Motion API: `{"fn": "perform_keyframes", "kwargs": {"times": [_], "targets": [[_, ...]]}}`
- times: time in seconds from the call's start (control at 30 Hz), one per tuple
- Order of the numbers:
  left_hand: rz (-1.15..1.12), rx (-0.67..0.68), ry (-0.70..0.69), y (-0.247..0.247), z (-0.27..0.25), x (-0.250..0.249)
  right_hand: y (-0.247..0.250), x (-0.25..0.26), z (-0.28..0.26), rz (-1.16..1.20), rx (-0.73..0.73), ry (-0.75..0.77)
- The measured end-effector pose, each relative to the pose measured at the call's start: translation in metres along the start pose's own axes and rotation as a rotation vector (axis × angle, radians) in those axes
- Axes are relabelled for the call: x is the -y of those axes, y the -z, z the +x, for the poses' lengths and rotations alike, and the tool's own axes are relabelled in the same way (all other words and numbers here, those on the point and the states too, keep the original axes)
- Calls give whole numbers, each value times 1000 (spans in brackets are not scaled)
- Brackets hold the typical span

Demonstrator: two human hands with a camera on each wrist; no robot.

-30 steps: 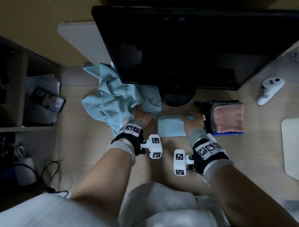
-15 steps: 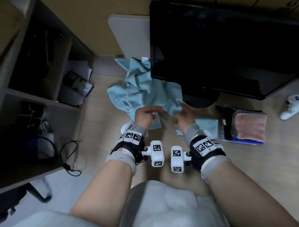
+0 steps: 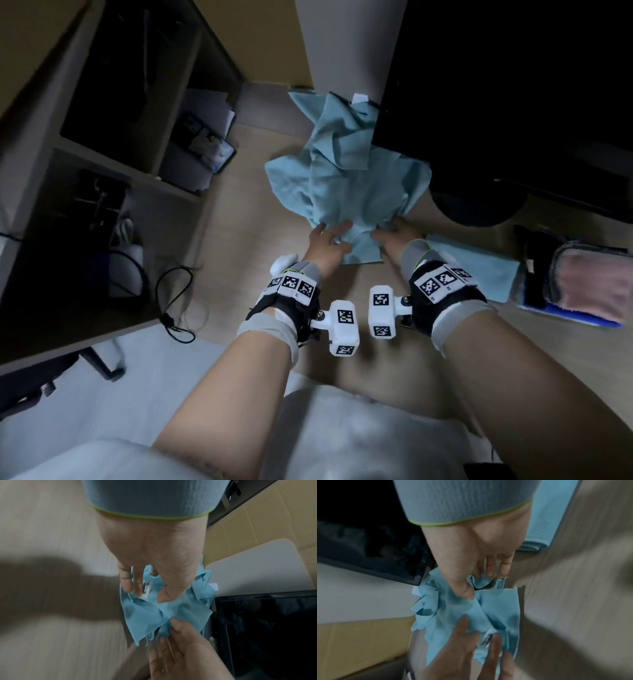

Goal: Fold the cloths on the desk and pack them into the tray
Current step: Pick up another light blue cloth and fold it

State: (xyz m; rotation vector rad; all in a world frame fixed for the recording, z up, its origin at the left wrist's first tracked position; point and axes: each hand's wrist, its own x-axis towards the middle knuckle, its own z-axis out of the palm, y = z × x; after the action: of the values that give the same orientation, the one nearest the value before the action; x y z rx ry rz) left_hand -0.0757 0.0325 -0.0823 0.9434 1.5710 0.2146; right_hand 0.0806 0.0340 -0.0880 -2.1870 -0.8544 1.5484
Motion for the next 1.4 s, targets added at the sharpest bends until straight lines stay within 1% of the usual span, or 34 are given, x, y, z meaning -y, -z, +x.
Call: {"fn": "perform_keyframes", "kwargs": {"times": [0.03, 0.1, 0.17, 0.2, 0.23, 0.27, 0.33, 0.43, 0.5, 0.57, 0.63, 0.67, 0.73, 0.8, 0.9, 0.97, 1.03, 1.1, 1.13, 1.17, 1.23, 1.33, 1.4], "targets": [[48, 9, 13, 0, 2, -1, -2, -1, -1, 46, 29, 18], [116, 21, 59, 0, 3, -7, 0, 2, -8, 154, 10, 64], [72, 4, 46, -4, 11, -11, 9, 15, -20, 296, -24, 88], [42, -24, 28, -7, 27, 0, 13, 20, -23, 362, -36, 81], [9, -44, 2, -11, 42, 6, 15, 25, -26, 420, -26, 79], [-23, -59, -15, -14, 45, 3, 19, 33, -29, 471, -7, 74], [-61, -119, -52, -13, 21, -27, 26, 43, -35, 540, 46, 68], [-76, -191, -118, -11, 18, -38, 43, 51, -45, 559, 84, 60], [-22, -257, -100, -10, 10, -44, 54, 55, -59, 585, 68, 56], [30, -312, -89, -8, -7, -57, 60, 56, -71, 607, 44, 15], [-3, -349, -92, -9, -24, -62, 66, 53, -83, 663, 32, 0], [-13, -354, -92, -9, -32, -63, 68, 52, -89, 696, 31, 3], [41, -350, -131, -11, -44, -62, 68, 48, -94, 729, 22, 27], [73, -315, -167, -13, -49, -60, 68, 44, -97, 745, 26, 54], [70, -277, -252, -18, -66, -58, 72, 41, -112, 755, 73, 105], [52, -249, -326, -22, -76, -55, 76, 41, -123, 839, 92, 107], [32, -248, -406, -28, -90, -51, 83, 40, -133, 915, 129, 144], [-18, -253, -439, -35, -103, -50, 87, 35, -140, 957, 176, 179], [-89, -295, -431, -41, -114, -48, 90, 29, -147, 958, 215, 189], [-187, -336, -412, -46, -125, -45, 92, 23, -153, 944, 237, 192], [-328, -371, -359, -50, -132, -44, 94, 16, -157, 925, 230, 199], [-374, -367, -319, -70, -155, -35, 106, -7, -172, 880, 193, 281], [-428, -338, -304, -90, -171, -29, 118, -27, -179, 851, 215, 306]]}}
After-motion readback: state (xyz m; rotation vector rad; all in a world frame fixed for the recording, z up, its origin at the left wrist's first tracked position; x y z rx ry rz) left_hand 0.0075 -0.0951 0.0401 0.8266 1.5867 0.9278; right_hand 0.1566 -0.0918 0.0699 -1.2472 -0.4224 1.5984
